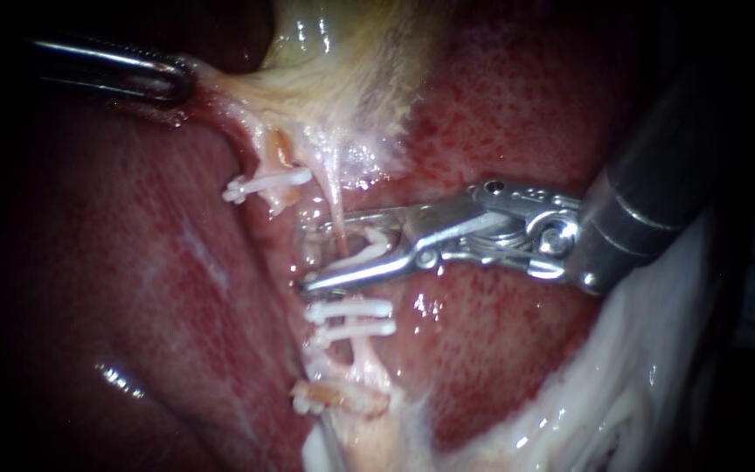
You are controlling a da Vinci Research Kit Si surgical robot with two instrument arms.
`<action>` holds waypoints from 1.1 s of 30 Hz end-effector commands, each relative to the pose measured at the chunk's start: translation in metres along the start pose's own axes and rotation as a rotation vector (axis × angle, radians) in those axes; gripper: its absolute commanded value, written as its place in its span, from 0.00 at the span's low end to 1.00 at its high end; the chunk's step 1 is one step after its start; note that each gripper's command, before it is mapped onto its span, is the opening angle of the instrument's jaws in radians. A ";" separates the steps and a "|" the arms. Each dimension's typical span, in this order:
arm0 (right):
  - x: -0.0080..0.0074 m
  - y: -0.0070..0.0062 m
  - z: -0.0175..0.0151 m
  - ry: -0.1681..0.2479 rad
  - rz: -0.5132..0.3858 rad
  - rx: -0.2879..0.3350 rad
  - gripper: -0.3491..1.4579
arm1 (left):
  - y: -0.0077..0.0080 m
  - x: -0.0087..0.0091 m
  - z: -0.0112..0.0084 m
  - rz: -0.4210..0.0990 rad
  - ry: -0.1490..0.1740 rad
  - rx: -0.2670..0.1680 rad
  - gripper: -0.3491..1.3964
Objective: Clipping third clip right tube
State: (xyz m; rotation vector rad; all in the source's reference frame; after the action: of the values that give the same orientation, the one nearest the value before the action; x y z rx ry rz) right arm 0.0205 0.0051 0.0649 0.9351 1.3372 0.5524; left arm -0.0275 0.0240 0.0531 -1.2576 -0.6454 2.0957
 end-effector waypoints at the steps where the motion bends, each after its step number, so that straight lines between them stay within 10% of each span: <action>1: 0.0003 -0.0002 -0.0001 0.003 0.003 0.005 0.47 | -0.0001 0.0000 0.0000 0.000 0.000 0.000 0.00; 13: 0.0028 -0.0026 -0.0005 0.047 0.028 0.055 0.43 | -0.0001 0.0000 0.0000 0.000 0.000 -0.001 0.00; 24: 0.0028 -0.0028 -0.0013 0.042 0.070 0.066 0.05 | -0.0001 0.0000 0.0000 0.000 0.000 -0.001 0.00; 33: 0.0030 -0.0032 -0.0017 0.011 0.133 0.030 0.00 | -0.0001 0.0000 0.0000 0.000 0.000 0.002 0.00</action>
State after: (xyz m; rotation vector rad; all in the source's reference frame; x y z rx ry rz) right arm 0.0190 0.0063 0.0606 1.0571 1.3028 0.6409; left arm -0.0274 0.0241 0.0531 -1.2578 -0.6457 2.0957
